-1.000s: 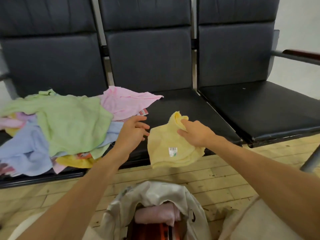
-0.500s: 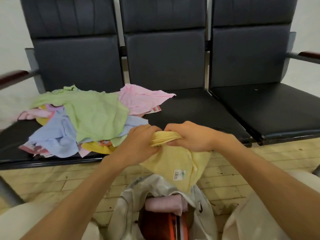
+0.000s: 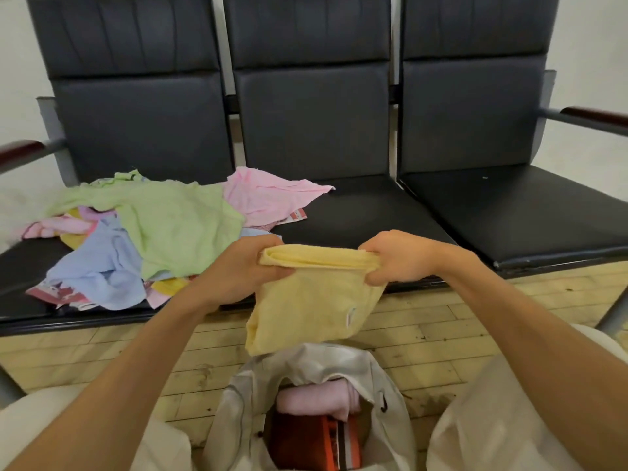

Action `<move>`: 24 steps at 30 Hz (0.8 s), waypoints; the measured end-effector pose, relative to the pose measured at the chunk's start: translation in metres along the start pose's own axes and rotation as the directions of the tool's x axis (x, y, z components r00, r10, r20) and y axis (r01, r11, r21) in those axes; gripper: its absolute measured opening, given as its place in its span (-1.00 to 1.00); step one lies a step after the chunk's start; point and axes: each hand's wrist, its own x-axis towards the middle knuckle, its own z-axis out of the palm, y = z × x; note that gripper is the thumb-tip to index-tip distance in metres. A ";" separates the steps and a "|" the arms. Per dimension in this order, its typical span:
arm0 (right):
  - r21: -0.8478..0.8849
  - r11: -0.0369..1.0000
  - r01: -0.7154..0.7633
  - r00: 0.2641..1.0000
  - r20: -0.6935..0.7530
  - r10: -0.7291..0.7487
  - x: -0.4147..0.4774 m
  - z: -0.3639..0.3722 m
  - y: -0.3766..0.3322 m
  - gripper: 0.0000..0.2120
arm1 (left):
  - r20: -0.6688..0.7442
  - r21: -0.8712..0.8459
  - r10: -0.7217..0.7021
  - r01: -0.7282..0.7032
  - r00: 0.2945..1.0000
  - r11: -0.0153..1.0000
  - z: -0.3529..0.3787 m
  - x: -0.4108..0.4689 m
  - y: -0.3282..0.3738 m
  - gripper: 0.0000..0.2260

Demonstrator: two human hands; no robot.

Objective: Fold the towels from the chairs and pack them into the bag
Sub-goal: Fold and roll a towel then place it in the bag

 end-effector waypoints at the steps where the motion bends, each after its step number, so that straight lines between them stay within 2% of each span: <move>1: 0.091 0.996 -0.008 0.999 -0.033 0.011 0.000 -0.003 0.003 -0.88 | -0.034 -0.023 -0.020 0.019 0.999 1.000 -0.003 0.001 -0.001 -0.88; 3: 0.309 0.951 0.001 0.995 -0.096 0.030 0.001 -0.010 0.009 -0.90 | -0.065 -0.107 -0.057 0.050 0.996 0.993 -0.005 0.006 -0.004 -0.94; 5: 0.518 0.855 0.003 0.991 -0.116 0.067 0.008 -0.014 0.017 -0.93 | -0.029 -0.172 -0.100 0.093 0.995 0.981 -0.005 0.015 -0.010 -0.85; 7: 0.599 0.800 -0.024 0.989 -0.104 0.108 0.020 -0.015 0.027 -0.87 | 0.050 -0.174 -0.153 0.159 0.987 0.972 -0.003 0.027 -0.016 -0.83; 10: 0.529 0.846 -0.070 0.990 -0.066 0.123 0.045 -0.015 0.041 -0.86 | 0.172 -0.059 -0.223 0.236 0.959 0.970 0.001 0.052 -0.032 -0.83; 12: 0.511 0.856 -0.086 0.991 -0.048 0.128 0.061 -0.012 0.051 -0.85 | 0.195 -0.027 -0.259 0.269 0.946 0.963 0.006 0.068 -0.046 -0.82; 14: 0.495 0.866 -0.072 0.987 -0.088 0.132 0.074 -0.005 0.059 -0.87 | 0.120 -0.026 -0.286 0.291 0.951 0.956 0.013 0.083 -0.061 -0.84; 16: 0.475 0.879 -0.031 0.974 -0.185 0.134 0.083 0.004 0.065 -0.86 | -0.023 -0.026 -0.260 0.260 0.965 0.965 0.020 0.094 -0.074 -0.84; 20: 0.391 0.921 0.003 0.930 -0.340 0.141 0.098 0.022 0.064 -0.67 | -0.231 -0.083 -0.147 0.131 0.962 0.988 0.038 0.100 -0.089 -0.74; 24: 0.228 0.973 0.047 0.925 -0.377 0.044 0.101 0.037 0.060 -0.70 | -0.242 -0.206 -0.066 0.015 0.968 0.978 0.055 0.092 -0.102 -0.60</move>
